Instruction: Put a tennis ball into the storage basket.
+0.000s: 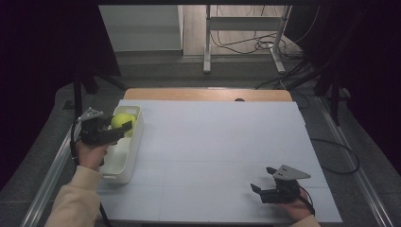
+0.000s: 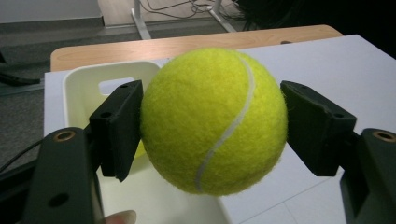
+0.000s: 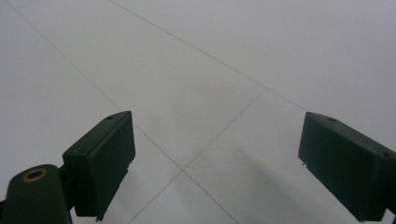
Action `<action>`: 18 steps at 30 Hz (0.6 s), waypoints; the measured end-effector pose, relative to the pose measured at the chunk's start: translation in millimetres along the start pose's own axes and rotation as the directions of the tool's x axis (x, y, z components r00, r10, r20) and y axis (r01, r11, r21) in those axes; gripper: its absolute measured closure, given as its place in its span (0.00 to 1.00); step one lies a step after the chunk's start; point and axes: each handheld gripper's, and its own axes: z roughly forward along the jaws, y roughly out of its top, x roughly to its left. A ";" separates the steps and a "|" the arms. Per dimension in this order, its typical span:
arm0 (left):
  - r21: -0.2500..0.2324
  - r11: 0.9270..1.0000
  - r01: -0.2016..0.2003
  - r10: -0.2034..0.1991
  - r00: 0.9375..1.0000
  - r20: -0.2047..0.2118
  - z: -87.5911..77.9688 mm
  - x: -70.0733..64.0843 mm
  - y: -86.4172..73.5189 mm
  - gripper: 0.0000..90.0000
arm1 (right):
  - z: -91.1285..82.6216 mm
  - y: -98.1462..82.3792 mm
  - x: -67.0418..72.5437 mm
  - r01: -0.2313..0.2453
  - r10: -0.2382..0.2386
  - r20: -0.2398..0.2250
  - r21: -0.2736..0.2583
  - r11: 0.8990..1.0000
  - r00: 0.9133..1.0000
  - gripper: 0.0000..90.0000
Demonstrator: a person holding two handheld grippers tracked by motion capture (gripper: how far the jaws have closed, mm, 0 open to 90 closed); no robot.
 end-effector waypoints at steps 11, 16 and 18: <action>0.021 1.000 0.014 -0.014 0.999 -0.036 3.1 11.1 -2.1 0.29 | -0.5 0.0 -0.1 0.000 0.000 0.002 0.002 1.000 1.000 0.12; 0.048 0.999 0.008 -0.005 0.999 -0.052 7.4 13.5 -3.4 0.29 | -0.2 0.0 -0.1 0.000 0.000 -0.001 0.000 1.000 1.000 0.12; 0.054 0.999 0.011 -0.008 0.999 -0.054 8.5 14.0 -3.7 0.29 | -0.4 0.0 -0.2 0.000 0.000 0.003 0.002 1.000 1.000 0.12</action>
